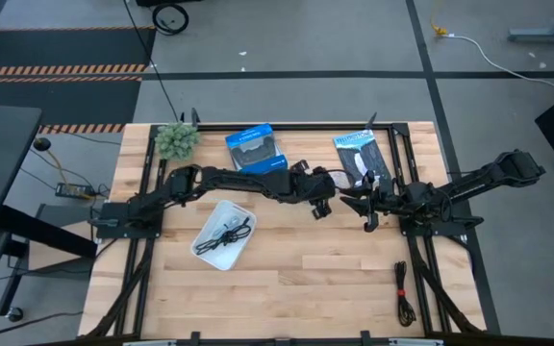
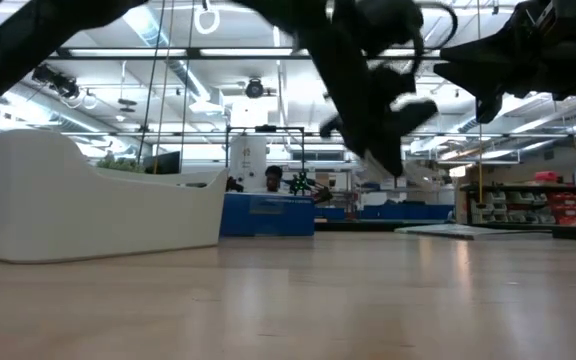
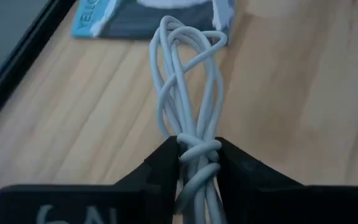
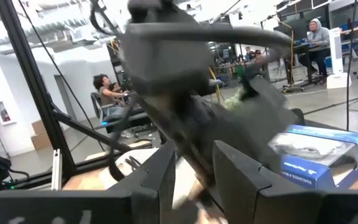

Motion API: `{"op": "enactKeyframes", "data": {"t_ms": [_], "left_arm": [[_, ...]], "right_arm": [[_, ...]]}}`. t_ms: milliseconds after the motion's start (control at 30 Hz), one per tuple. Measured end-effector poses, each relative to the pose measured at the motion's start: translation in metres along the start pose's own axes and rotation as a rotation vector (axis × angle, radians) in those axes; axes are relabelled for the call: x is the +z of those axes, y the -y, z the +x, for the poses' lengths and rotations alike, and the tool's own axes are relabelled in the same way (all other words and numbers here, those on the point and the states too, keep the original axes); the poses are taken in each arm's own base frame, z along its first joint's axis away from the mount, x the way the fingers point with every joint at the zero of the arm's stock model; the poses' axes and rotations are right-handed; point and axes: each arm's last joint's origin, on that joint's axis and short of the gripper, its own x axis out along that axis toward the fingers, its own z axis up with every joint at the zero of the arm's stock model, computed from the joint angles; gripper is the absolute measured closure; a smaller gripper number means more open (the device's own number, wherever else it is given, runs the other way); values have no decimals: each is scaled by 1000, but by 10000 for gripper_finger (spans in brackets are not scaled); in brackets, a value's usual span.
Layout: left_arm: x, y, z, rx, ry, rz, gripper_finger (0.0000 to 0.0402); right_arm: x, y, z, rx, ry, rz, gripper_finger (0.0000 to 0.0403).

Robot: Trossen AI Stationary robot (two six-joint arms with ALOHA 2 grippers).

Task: Pick and place USB-C Cables
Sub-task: Put the white charger cable into the white bin

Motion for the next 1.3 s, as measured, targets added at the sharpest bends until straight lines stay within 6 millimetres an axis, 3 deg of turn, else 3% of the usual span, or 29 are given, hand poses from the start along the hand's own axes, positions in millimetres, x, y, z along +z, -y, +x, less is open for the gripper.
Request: {"op": "enactKeyframes", "data": {"t_ms": [267,433,633,933,1133,1300], "left_arm": [[13,-14,-63,25,-210,33,304],[7,-8,-87,53,-312,63,302],[-20,12,-128,223,-417,185,304],[-45,50,-183,203,-313,265,304],[-70,35,-219,236,-277,136,304],[-102,14,-244,262,-274,9,305]], "right_arm": [[0,0,0,0,0,0,289],[0,0,0,1,4,2,289],[0,0,0,1,3,1,289],[0,0,0,0,-2,-1,289],[0,0,0,1,0,0,289],[0,0,0,1,2,1,289]]}}
